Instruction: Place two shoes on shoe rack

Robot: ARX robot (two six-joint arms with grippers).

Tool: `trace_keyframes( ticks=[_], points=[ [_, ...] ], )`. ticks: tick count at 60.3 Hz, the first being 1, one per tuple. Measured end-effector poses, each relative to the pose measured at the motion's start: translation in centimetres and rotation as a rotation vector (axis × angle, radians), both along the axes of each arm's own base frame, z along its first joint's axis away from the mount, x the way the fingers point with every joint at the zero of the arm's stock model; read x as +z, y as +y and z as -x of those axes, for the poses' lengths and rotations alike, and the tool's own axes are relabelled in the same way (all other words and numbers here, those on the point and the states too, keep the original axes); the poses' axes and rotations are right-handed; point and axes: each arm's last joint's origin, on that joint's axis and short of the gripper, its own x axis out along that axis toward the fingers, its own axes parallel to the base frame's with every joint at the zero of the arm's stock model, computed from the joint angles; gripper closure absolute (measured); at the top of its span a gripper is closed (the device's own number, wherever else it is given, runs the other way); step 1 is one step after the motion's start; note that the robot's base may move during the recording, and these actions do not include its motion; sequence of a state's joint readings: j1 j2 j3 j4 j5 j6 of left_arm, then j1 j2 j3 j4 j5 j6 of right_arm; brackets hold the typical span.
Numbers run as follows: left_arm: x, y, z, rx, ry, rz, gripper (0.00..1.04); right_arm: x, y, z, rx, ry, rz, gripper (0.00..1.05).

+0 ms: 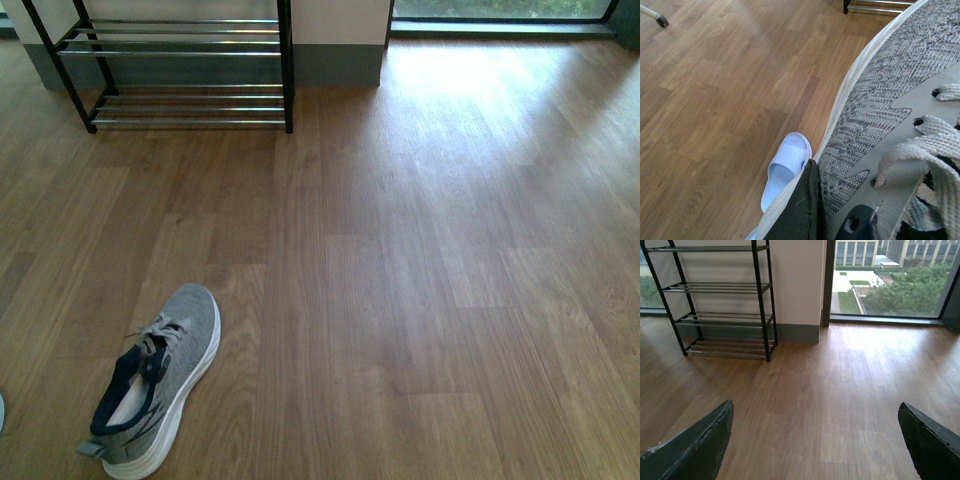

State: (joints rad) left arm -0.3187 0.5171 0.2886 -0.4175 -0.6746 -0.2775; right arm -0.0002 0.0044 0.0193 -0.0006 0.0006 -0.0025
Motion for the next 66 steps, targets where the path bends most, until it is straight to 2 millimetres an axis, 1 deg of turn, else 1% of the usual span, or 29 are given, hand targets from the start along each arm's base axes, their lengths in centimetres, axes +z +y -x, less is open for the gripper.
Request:
trace_keyframes(
  ticks=[66],
  points=[
    [-0.04,0.0,0.01,0.001,0.001,-0.001,1.03,0.01,0.0,0.01,0.0,-0.001,0.0,0.09]
  ],
)
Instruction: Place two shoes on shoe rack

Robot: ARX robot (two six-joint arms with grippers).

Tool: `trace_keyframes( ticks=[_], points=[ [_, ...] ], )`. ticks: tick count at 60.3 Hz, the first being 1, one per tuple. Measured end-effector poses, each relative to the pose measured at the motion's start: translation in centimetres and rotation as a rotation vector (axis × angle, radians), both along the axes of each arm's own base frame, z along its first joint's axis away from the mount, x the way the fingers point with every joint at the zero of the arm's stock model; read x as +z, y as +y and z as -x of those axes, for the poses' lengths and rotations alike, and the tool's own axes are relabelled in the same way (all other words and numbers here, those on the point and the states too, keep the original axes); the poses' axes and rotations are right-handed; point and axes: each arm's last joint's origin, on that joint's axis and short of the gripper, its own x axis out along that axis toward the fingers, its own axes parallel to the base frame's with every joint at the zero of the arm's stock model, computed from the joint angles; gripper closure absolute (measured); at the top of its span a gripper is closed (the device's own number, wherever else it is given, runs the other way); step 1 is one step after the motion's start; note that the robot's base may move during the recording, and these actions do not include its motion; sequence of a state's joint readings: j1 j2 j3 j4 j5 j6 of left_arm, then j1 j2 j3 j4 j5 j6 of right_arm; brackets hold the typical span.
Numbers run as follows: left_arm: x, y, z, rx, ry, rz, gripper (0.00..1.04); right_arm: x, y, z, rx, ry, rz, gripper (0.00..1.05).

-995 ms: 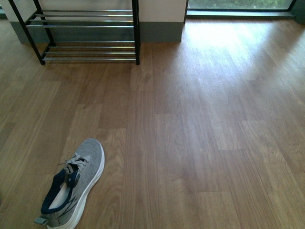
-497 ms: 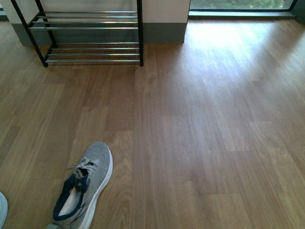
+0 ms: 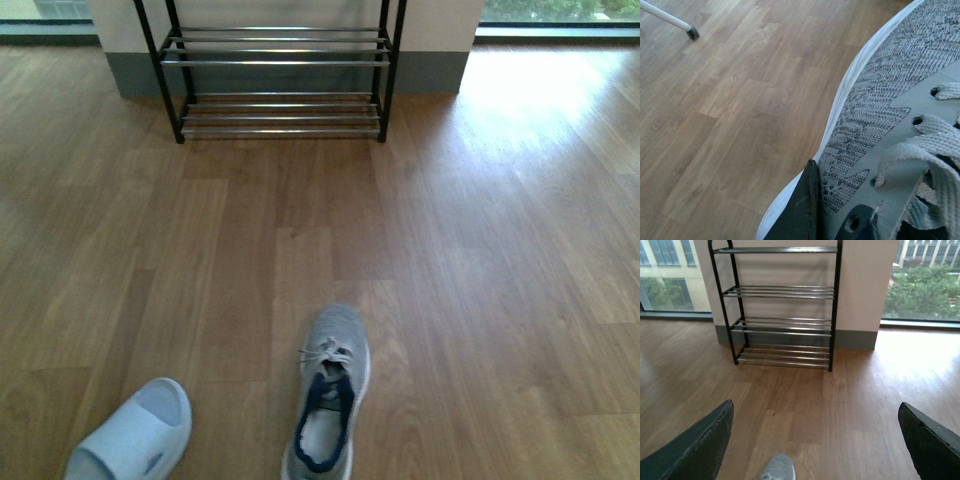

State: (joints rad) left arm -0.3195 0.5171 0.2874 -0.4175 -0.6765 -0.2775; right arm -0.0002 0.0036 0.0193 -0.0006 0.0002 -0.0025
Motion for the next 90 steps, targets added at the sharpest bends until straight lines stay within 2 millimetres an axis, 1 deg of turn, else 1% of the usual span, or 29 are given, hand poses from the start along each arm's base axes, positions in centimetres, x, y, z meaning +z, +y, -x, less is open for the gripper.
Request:
trace_keyframes(
  ticks=[8,10,14,18,25,30,31,32,34,35,37,38,41,42,45,50,52,58,68,76,83,90],
  points=[
    [0.0,0.0,0.0,0.009,-0.001,-0.006,1.03,0.0,0.0,0.0,0.014,0.003,-0.002,0.09],
    [0.0,0.1,0.0,0.012,-0.002,-0.007,1.03,-0.2,0.1,-0.1,0.074,0.031,-0.014,0.09],
    [0.0,0.1,0.0,0.011,-0.002,-0.007,1.03,-1.0,0.4,-0.4,0.249,0.144,-0.061,0.09],
    [0.0,0.0,0.0,0.003,0.001,-0.001,1.03,-1.5,0.8,-0.9,0.311,0.2,-0.076,0.09],
    [0.0,0.0,0.0,0.001,0.001,0.0,1.03,-2.1,1.9,-3.4,0.301,0.257,-0.019,0.09],
    [0.0,0.0,0.0,0.0,0.002,-0.001,1.03,-2.3,2.3,-6.0,0.273,0.306,0.038,0.09],
    [0.0,0.0,0.0,0.001,0.002,-0.001,1.03,-2.5,2.4,-7.3,0.271,0.345,0.062,0.09],
    [0.0,0.0,0.0,0.001,0.002,-0.001,1.03,-2.6,2.4,-7.7,0.271,0.364,0.067,0.09],
    [0.0,0.0,0.0,0.001,0.002,-0.001,1.03,-3.3,2.4,-9.5,0.263,0.452,0.067,0.09],
    [0.0,0.0,0.0,0.001,0.002,-0.001,1.03,-3.6,2.3,-10.0,0.257,0.477,0.066,0.09],
    [0.0,0.0,0.0,0.001,0.002,-0.001,1.03,-4.8,2.2,-11.5,0.245,0.576,0.063,0.09],
    [0.0,0.0,0.0,0.001,0.002,-0.001,1.03,-5.2,2.2,-11.9,0.245,0.602,0.06,0.09],
    [0.0,0.0,0.0,0.001,0.002,-0.001,1.03,-7.2,1.9,-13.4,0.255,0.752,0.021,0.09],
    [0.0,0.0,0.0,0.001,0.001,-0.001,1.03,-7.6,1.8,-13.7,0.256,0.778,0.015,0.09],
    [0.0,0.0,0.0,0.002,0.001,-0.001,1.03,-9.7,1.6,-14.6,0.268,0.909,-0.028,0.09],
    [0.0,0.0,0.0,0.001,0.001,0.0,1.03,-12.6,1.5,-15.2,0.268,1.053,-0.048,0.09],
    [0.0,0.0,0.0,0.001,0.002,0.0,1.03,-13.5,1.6,-15.3,0.271,1.089,-0.053,0.09],
    [0.0,0.0,0.0,0.001,0.002,-0.001,1.03,-15.4,1.9,-15.7,0.275,1.16,-0.078,0.09],
    [0.0,0.0,0.0,0.001,0.002,-0.001,1.03,-18.1,2.7,-16.8,0.274,1.212,-0.087,0.09],
    [0.0,0.0,0.0,0.001,0.001,-0.001,1.03,-20.3,2.6,-18.0,0.237,1.237,-0.08,0.09],
    [0.0,0.0,0.0,0.001,0.001,0.0,1.03,-21.2,1.5,-18.9,0.193,1.235,-0.089,0.09],
    [0.0,0.0,0.0,0.001,0.001,-0.001,1.03,-21.2,0.4,-19.4,0.167,1.217,-0.117,0.09]
  ],
)
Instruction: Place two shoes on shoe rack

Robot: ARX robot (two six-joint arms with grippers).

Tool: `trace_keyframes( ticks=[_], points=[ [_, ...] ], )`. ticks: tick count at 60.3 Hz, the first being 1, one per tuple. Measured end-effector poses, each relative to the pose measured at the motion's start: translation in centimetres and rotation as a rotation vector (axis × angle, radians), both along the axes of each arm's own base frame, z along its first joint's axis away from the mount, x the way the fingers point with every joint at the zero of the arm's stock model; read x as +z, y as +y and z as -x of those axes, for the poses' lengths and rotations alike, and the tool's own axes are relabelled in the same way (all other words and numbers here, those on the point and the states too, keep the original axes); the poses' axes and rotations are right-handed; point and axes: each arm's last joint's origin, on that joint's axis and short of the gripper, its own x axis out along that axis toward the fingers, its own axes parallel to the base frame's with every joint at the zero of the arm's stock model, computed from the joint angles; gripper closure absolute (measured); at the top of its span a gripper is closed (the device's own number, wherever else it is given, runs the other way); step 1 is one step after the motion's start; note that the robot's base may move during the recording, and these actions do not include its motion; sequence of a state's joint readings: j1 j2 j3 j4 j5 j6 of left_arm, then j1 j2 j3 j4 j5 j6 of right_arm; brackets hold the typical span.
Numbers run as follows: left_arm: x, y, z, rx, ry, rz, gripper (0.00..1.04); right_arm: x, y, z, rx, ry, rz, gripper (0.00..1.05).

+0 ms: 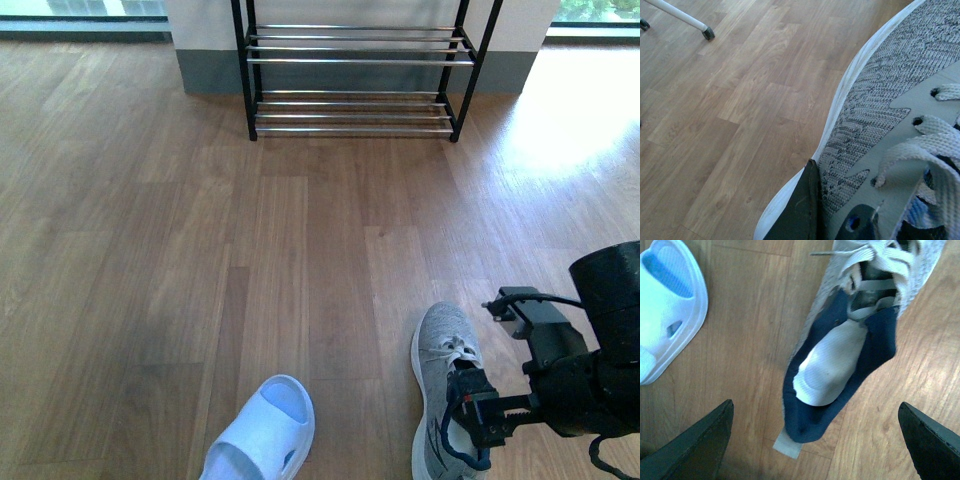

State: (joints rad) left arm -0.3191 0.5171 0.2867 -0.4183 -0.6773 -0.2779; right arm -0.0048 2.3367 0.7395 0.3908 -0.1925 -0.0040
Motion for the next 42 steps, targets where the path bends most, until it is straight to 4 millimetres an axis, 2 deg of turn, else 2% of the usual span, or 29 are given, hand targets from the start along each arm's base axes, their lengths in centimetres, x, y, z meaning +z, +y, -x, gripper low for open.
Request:
trace_keyframes(
  ticks=[18,42],
  points=[
    [0.0,0.0,0.0,0.0,0.0,0.0,1.03,-0.5,-1.8,-0.6,-0.076,-0.012,-0.054,0.09],
    [0.0,0.0,0.0,0.0,0.0,0.0,1.03,-3.8,-3.9,-1.9,-0.169,0.059,-0.03,0.09]
  ],
)
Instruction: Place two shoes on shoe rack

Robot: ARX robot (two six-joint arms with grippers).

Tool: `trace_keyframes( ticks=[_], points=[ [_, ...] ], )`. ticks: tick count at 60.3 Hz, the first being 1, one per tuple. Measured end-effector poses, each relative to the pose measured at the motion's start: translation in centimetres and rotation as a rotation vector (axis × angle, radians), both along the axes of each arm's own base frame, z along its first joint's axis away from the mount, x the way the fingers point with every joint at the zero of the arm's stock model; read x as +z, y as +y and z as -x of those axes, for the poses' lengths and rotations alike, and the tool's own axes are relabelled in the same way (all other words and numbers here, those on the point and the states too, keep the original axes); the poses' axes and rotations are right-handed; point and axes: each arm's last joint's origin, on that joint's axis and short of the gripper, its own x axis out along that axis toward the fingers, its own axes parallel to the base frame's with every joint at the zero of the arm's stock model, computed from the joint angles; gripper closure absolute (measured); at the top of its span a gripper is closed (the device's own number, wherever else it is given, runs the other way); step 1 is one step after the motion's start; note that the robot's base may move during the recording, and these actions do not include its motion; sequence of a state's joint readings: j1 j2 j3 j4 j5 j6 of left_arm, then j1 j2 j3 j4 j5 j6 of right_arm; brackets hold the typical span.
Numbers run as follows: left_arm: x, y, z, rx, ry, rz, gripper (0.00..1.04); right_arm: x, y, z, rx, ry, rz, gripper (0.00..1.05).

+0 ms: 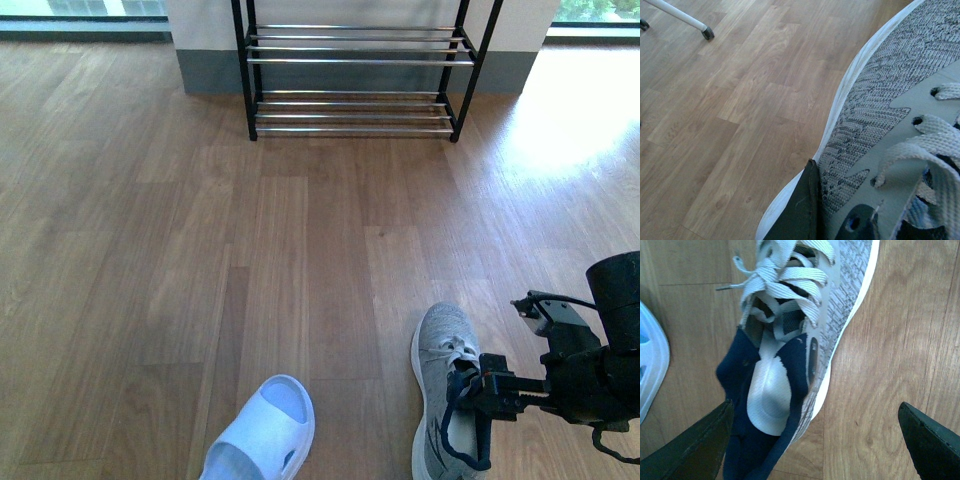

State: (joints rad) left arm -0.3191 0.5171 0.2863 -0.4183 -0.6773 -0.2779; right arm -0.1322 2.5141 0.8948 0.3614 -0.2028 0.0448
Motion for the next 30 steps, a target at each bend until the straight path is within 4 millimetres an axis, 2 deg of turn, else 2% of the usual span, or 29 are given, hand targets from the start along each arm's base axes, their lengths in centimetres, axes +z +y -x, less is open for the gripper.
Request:
trace_keyframes(
  ticks=[27,30],
  points=[
    [0.0,0.0,0.0,0.0,0.0,0.0,1.03,-4.2,-0.2,-1.3,-0.018,-0.026,-0.042,0.09],
    [0.0,0.0,0.0,0.0,0.0,0.0,1.03,-4.5,-0.2,-1.5,-0.027,-0.032,-0.038,0.15]
  ],
)
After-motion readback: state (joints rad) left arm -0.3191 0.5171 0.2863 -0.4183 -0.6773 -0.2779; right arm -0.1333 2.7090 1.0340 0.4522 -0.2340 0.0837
